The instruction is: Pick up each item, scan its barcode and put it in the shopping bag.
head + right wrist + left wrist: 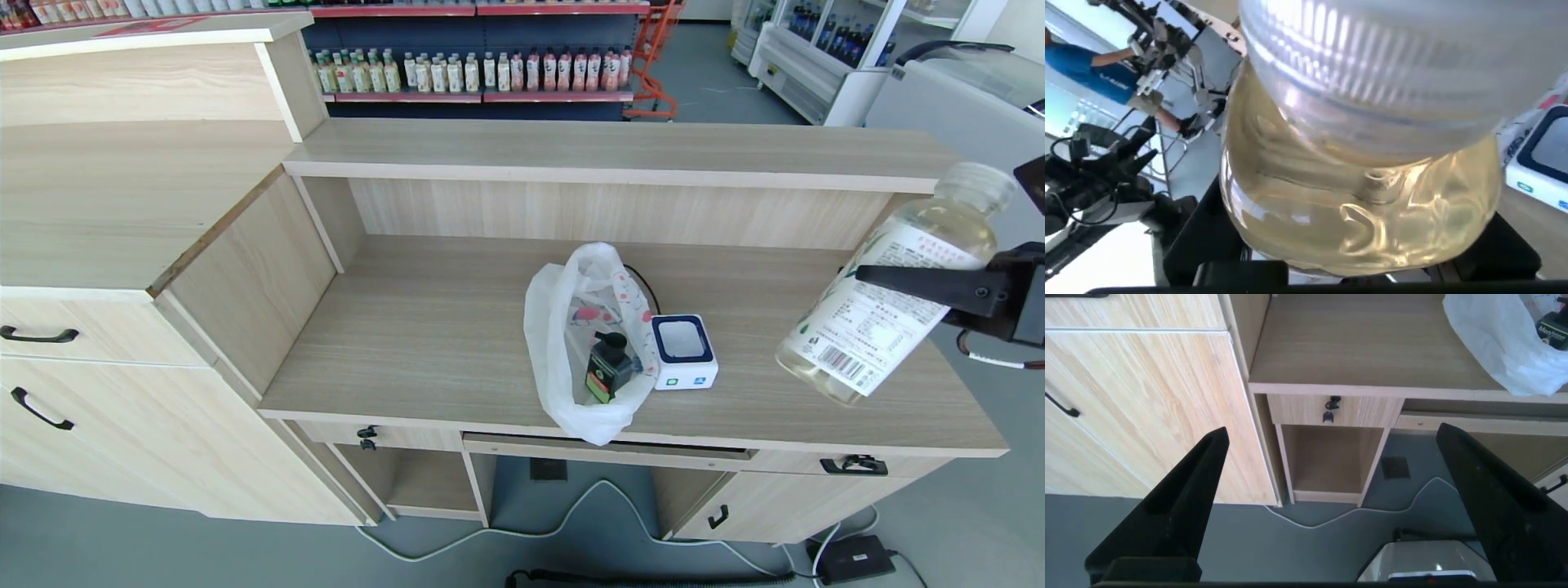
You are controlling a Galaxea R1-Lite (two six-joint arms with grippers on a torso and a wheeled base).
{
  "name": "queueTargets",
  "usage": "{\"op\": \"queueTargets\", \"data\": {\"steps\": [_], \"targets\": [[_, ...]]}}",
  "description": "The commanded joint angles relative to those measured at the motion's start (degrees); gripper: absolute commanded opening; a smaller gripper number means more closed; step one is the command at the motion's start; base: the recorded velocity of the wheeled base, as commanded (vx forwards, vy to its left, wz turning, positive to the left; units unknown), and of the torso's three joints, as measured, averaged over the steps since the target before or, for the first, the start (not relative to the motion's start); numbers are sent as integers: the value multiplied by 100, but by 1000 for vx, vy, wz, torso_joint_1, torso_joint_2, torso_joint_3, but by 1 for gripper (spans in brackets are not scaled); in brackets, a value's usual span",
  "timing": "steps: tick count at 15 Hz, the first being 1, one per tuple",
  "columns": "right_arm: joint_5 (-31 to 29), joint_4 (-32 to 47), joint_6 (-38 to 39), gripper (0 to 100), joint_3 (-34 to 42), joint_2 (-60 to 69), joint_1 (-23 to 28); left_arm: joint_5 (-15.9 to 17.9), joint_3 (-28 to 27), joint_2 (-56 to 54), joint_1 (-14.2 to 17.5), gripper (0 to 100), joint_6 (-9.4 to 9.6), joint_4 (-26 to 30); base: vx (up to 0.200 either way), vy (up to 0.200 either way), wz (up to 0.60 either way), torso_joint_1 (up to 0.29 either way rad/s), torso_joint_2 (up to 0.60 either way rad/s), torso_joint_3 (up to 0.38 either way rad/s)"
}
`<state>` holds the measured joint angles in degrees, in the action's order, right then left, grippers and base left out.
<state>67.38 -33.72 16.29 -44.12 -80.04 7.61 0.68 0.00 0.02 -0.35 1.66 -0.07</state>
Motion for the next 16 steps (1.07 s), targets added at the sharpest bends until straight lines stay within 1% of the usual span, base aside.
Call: {"op": "queueTargets", "data": {"steps": [1, 2, 4, 6, 9, 11, 13, 16], "targets": [[56, -12, 410, 0, 105, 789, -778, 2, 0, -2, 0, 100, 1, -1, 0, 0, 0, 0, 0, 0], [56, -21, 560, 0, 70, 894, -1033, 2, 0, -2, 0, 100, 1, -1, 0, 0, 0, 0, 0, 0], [65, -3, 621, 0, 96, 1017, -1358, 2, 0, -2, 0, 100, 1, -1, 0, 0, 0, 0, 0, 0], [83, 41, 621, 0, 272, 1298, -1798, 2, 0, -2, 0, 100, 1, -1, 0, 0, 0, 0, 0, 0], [83, 50, 630, 0, 465, 1527, -2167, 2, 0, -2, 0, 100, 1, -1, 0, 0, 0, 0, 0, 0], [83, 41, 656, 0, 448, 1536, -2193, 2, 0, -2, 0, 100, 1, -1, 0, 0, 0, 0, 0, 0], [91, -3, 859, 0, 404, 1544, -2193, 2, 0, -2, 0, 100, 1, -1, 0, 0, 0, 0, 0, 0], [91, -3, 894, 0, 351, 1544, -2185, 2, 0, -2, 0, 100, 1, -1, 0, 0, 0, 0, 0, 0]]}}
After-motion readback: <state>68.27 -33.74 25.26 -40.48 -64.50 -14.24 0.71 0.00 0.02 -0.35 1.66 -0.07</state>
